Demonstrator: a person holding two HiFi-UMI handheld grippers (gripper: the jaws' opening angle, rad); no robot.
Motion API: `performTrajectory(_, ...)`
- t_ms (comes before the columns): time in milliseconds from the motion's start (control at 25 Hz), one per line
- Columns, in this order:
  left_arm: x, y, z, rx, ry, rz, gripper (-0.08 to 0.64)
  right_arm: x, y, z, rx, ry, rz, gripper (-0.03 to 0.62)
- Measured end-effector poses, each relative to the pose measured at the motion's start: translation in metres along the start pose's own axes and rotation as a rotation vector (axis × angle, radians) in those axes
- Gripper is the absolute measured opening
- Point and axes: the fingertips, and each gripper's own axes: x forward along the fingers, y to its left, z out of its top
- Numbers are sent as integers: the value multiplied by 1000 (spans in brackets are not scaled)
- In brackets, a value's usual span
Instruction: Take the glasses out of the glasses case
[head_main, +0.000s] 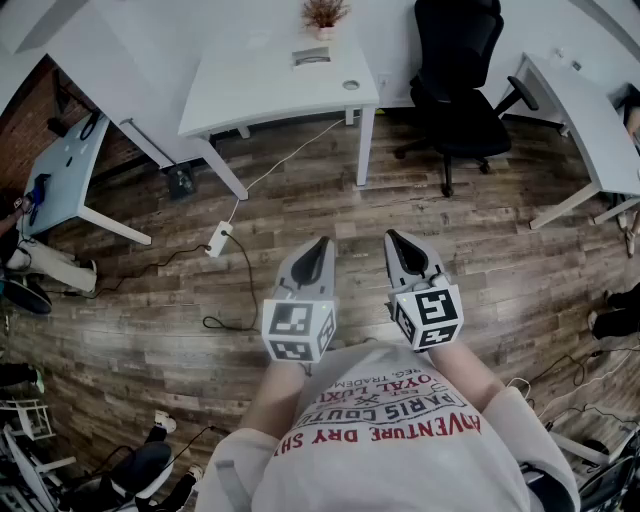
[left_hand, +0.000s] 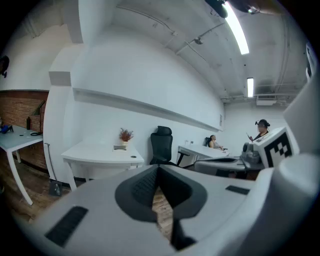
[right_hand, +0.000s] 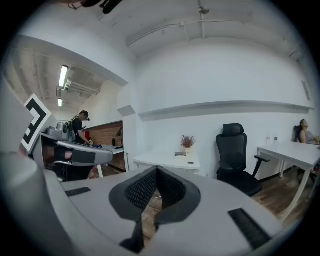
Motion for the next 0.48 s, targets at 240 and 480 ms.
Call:
performTrajectory(240,5,-12,-4,-9,5,1,9,-9,-11,-8,14,11,-1,12)
performTrajectory(480,9,-21,-6,-21,15,9,9,-15,-13,-7,26,-2,66,12)
